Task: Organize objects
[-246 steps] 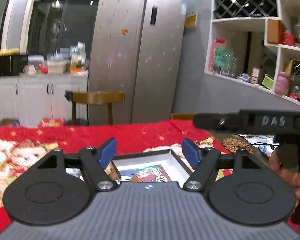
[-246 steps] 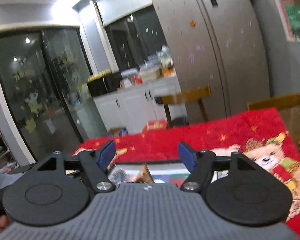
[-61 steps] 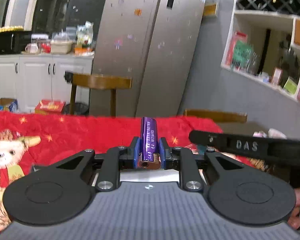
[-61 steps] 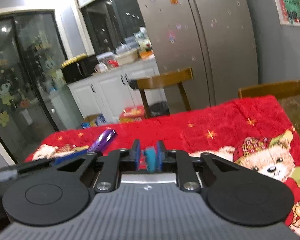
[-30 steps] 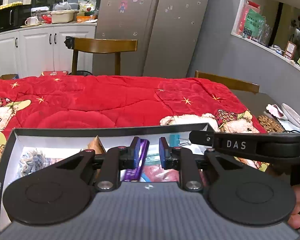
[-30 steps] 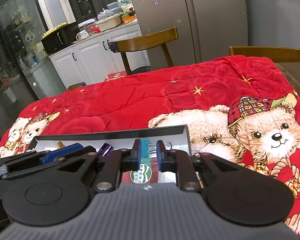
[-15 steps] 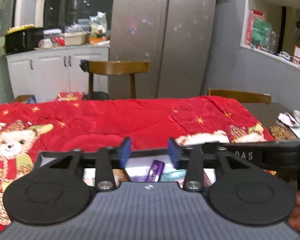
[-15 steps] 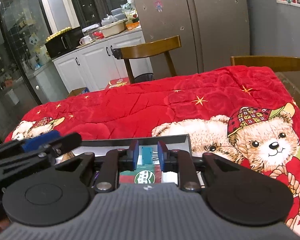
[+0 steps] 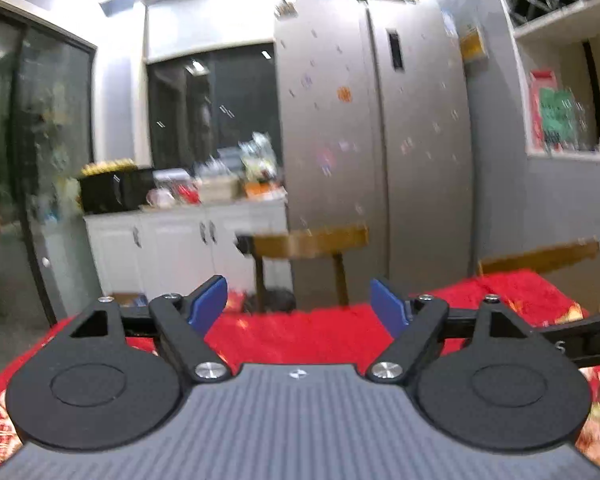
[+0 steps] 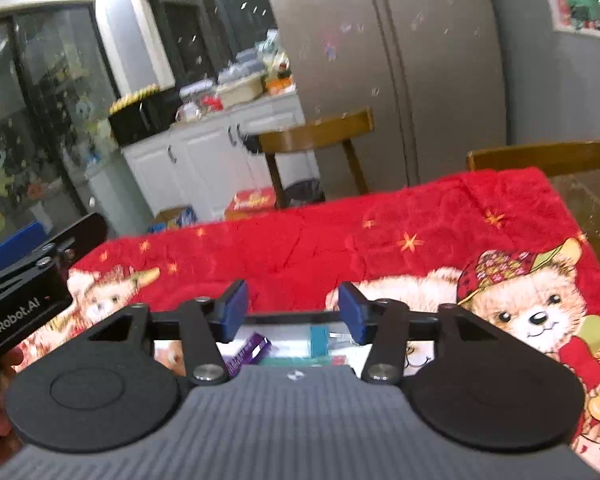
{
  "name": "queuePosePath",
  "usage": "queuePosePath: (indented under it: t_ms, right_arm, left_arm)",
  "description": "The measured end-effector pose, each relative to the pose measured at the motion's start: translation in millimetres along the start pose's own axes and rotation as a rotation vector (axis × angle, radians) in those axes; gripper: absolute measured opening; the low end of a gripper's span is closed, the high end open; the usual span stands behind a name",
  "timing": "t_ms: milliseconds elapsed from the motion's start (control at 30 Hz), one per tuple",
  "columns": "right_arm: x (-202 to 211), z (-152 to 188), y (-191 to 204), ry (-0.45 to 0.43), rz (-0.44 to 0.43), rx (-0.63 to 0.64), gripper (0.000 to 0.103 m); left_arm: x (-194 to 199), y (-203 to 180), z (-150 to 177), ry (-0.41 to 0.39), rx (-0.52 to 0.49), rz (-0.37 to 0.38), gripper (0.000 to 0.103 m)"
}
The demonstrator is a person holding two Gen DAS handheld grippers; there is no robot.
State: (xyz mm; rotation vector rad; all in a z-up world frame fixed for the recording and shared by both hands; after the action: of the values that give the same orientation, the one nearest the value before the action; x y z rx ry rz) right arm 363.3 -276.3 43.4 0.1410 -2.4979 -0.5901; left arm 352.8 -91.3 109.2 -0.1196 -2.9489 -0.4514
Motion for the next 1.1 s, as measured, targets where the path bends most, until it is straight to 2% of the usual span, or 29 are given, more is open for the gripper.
queuePosePath:
  t_ms: [133,400,467,567,633,733,800,900,1033,1100]
  right_arm:
    - [24,-7,14,-0.048,-0.026,0.016,0.083]
    - [86,-19,49,-0.120,-0.090,0.047,0.097]
    - [105,-20,57,-0.163,-0.097,0.062,0.102]
    - [132,-17,68,-0.203,-0.113,0.070,0.103]
    - [144,-10,79,-0.221,-0.101,0.122,0.103]
    - [158,16,94,-0.250,-0.013,0.245,0.103]
    - [167,35,94,-0.296,0.033,0.272,0.103]
    - [175,65,89,-0.321,0.082,0.292,0.103]
    - [172,112,71,-0.254,0.130,0.330,0.103]
    - [168,134,59,-0.215,0.149,0.316,0.103]
  left_arm:
    - [23,10,-18,-0.068,-0.008,-0.066,0.089]
    - [96,36,-54,-0.163,0.035,-0.094,0.096]
    - [118,45,-59,-0.169,0.062,-0.072,0.097]
    - [147,56,-62,-0.165,0.062,-0.023,0.099]
    - [168,61,-60,-0.148,0.039,-0.025,0.099]
    - [200,68,-44,-0.148,0.076,-0.045,0.099]
    - [220,68,-24,-0.148,0.114,-0.012,0.099]
    - [238,65,13,-0.086,0.133,0.007,0.099]
    - [242,49,70,0.015,0.123,0.079,0.099]
    - [239,41,100,0.036,0.106,0.095,0.099]
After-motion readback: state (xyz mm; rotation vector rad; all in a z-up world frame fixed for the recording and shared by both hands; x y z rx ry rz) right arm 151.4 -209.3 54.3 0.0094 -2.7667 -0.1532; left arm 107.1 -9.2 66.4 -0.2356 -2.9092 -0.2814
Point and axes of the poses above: each gripper's, at about its wrist camera, not at the fingertips, and x roughly against the way its jaws point, y to its left, z to its underside, the point moved 7 cm from there along -x, roughly the way its jaws point, and after that the axes turned 12 degrees about -x, right-handed, at the moved point
